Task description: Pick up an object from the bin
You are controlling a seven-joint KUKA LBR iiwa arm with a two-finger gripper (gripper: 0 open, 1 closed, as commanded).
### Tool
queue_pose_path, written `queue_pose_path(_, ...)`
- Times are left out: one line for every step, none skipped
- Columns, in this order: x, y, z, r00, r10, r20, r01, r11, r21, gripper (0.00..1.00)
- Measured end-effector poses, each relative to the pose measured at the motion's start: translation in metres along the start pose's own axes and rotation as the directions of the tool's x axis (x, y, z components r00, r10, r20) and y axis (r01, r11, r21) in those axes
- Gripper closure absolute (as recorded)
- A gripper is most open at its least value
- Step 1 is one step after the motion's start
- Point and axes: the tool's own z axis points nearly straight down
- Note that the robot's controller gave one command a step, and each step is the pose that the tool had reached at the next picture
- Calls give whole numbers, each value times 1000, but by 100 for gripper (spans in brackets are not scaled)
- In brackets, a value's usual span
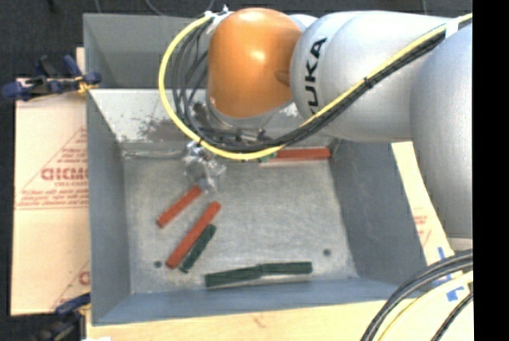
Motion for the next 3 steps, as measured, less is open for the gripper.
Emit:
queue_pose_path(-1,-3,-44,935,-355,1,355,935,3,100)
queue_pose_path(-1,-3,-43,936,-352,0,352,936,-2,0)
queue_pose_path(33,26,110,690,-724,1,724,690,-1,0)
